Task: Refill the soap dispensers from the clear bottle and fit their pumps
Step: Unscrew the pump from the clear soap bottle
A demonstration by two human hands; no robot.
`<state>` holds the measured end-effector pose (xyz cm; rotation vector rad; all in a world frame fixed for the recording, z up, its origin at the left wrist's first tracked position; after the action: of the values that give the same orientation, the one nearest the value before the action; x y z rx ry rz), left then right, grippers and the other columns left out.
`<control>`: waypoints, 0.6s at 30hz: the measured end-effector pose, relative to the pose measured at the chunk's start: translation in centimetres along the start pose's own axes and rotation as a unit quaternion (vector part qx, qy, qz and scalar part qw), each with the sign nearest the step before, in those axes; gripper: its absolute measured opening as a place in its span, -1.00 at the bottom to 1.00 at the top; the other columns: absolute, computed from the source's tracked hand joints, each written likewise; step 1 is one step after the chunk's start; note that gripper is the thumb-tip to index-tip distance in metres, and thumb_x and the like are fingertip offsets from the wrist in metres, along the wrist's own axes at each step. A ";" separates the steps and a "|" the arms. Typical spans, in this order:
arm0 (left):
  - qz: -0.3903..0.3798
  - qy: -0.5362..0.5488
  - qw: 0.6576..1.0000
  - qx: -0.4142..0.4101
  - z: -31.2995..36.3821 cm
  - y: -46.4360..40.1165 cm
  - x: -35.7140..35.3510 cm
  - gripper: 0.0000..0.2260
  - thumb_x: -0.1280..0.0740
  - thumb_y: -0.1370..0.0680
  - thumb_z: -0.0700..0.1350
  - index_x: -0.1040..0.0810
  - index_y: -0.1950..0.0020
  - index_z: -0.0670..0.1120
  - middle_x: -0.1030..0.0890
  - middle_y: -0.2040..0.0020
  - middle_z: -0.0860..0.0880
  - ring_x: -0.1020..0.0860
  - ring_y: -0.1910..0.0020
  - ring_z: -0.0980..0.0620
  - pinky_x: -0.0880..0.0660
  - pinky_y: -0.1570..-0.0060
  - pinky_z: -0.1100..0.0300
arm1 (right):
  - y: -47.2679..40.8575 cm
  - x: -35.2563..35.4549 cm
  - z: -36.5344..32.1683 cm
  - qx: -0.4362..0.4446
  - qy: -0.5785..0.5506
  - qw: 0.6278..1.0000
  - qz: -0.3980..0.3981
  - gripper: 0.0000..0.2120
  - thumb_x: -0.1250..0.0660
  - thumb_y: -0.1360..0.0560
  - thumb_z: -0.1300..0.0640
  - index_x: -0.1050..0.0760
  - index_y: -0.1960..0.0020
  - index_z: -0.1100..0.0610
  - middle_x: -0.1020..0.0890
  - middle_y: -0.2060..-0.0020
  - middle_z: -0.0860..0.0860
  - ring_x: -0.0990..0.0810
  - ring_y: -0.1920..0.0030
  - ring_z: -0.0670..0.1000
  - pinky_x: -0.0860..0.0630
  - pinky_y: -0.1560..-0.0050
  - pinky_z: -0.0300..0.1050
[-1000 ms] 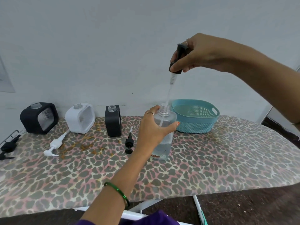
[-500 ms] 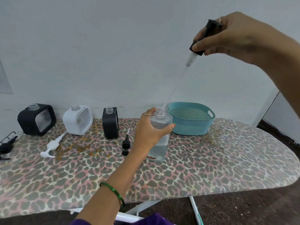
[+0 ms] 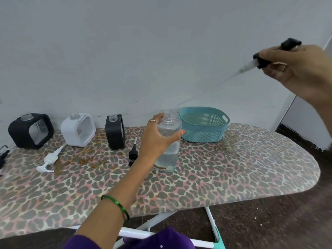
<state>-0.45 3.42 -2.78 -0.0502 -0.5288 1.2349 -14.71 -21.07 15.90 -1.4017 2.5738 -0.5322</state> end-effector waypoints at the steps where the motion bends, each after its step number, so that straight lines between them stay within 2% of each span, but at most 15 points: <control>1: -0.001 0.001 1.000 -0.002 0.0 0.0 0.0 -0.23 -0.55 -0.34 0.14 -0.33 -0.46 -0.02 -0.44 -0.36 0.05 -0.39 -0.28 0.14 -0.32 -0.18 0.25 | 0.4 0.9 0.8 -0.019 -0.020 0.999 0.018 -0.97 -0.41 -0.45 0.22 -0.56 0.15 0.14 -0.68 0.26 -0.04 -0.62 0.16 -0.09 -0.51 0.09 -0.33; 4: -0.003 -0.010 1.000 -0.005 -0.1 0.0 0.0 -0.22 -0.54 -0.32 0.17 -0.33 -0.45 0.00 -0.45 -0.36 0.04 -0.40 -0.27 0.14 -0.33 -0.17 0.25 | 1.9 3.3 4.3 -0.104 -0.073 0.990 0.061 -0.90 -0.41 -0.41 0.19 -0.53 0.10 0.17 -0.68 0.31 -0.03 -0.58 0.29 -0.15 -0.50 0.21 -0.40; 8: -0.006 -0.027 0.999 -0.018 0.1 0.1 0.2 -0.18 -0.54 -0.30 0.20 -0.33 -0.46 -0.03 -0.47 -0.38 0.00 -0.44 -0.32 0.06 -0.34 -0.18 0.24 | 4.0 5.1 10.0 -0.232 -0.111 0.962 0.093 -0.89 -0.42 -0.37 0.21 -0.51 0.15 0.20 -0.65 0.31 0.04 -0.42 0.42 -0.16 -0.46 0.39 -0.43; 10: -0.006 -0.025 0.999 -0.020 0.2 0.1 0.3 -0.21 -0.54 -0.32 0.17 -0.33 -0.46 -0.04 -0.47 -0.38 -0.01 -0.43 -0.32 0.06 -0.33 -0.17 0.24 | 4.9 5.1 12.7 -0.282 -0.109 0.948 0.098 -0.94 -0.38 -0.44 0.24 -0.51 0.12 0.21 -0.64 0.29 0.07 -0.48 0.49 -0.17 -0.46 0.44 -0.42; 13: -0.009 -0.027 0.999 -0.019 0.2 0.1 0.4 -0.20 -0.54 -0.31 0.19 -0.33 -0.45 -0.02 -0.48 -0.35 0.00 -0.44 -0.29 0.08 -0.35 -0.18 0.22 | 5.8 4.7 16.2 -0.337 -0.084 0.931 0.114 -0.94 -0.38 -0.48 0.24 -0.53 0.08 0.24 -0.65 0.35 0.08 -0.58 0.41 -0.11 -0.51 0.44 -0.38; 15: -0.012 -0.024 1.000 -0.015 0.2 0.2 0.4 -0.20 -0.54 -0.31 0.19 -0.33 -0.46 -0.03 -0.48 -0.33 0.04 -0.45 -0.27 0.09 -0.36 -0.18 0.22 | 6.2 4.4 18.1 -0.367 -0.072 0.919 0.120 -0.93 -0.40 -0.47 0.25 -0.53 0.11 0.24 -0.65 0.39 0.08 -0.60 0.42 -0.09 -0.53 0.45 -0.35; 18: -0.016 -0.022 0.999 -0.019 0.5 0.3 0.5 -0.25 -0.54 -0.34 0.13 -0.34 -0.44 -0.03 -0.43 -0.23 0.15 -0.38 -0.20 0.20 -0.30 -0.13 0.29 | 6.3 4.0 20.2 -0.405 -0.049 0.905 0.121 -0.91 -0.41 -0.47 0.24 -0.54 0.09 0.25 -0.62 0.23 0.14 -0.58 0.28 -0.03 -0.56 0.45 -0.32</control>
<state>-0.81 3.81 -2.24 -0.0464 -0.5903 1.1972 -15.59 -25.91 -5.02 -1.1774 2.9392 0.7181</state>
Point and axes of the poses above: each hand's wrist, its own y-axis away from the middle knuckle, its own x-axis out of the back of the hand, z = x × y, the point moved 2 cm from there along -y, towards the middle knuckle
